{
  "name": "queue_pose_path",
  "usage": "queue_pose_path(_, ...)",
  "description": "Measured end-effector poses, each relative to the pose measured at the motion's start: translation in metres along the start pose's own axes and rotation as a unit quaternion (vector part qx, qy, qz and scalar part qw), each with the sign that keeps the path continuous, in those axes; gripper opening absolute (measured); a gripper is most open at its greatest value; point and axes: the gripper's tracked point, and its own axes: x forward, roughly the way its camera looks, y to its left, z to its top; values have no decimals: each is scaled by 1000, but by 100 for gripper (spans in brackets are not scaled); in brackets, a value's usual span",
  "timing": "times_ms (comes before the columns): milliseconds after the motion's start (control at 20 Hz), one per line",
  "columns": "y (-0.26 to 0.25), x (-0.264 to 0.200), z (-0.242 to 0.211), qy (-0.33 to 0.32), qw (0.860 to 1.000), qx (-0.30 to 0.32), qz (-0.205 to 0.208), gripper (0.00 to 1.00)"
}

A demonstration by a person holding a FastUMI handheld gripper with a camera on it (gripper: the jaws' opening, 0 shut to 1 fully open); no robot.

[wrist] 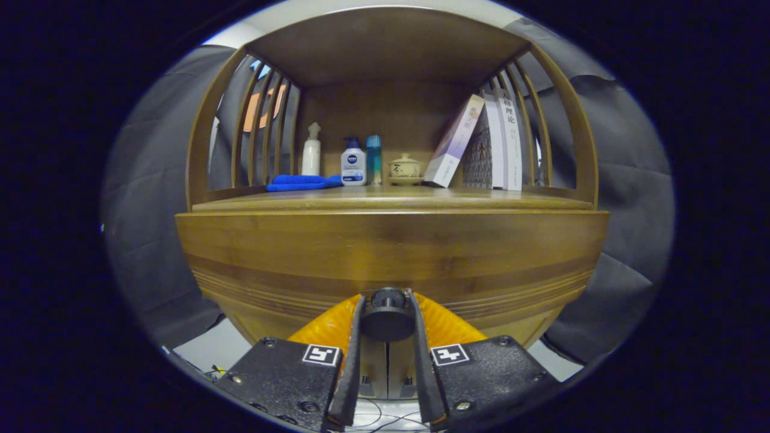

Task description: Pull open the drawer, take out the items inside it, and place them on the countertop above the cabinet.

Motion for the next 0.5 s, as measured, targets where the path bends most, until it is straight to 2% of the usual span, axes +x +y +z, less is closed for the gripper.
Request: queue_pose_path(500, -2, -55, -13, 9, 1000, 6, 7, 42)
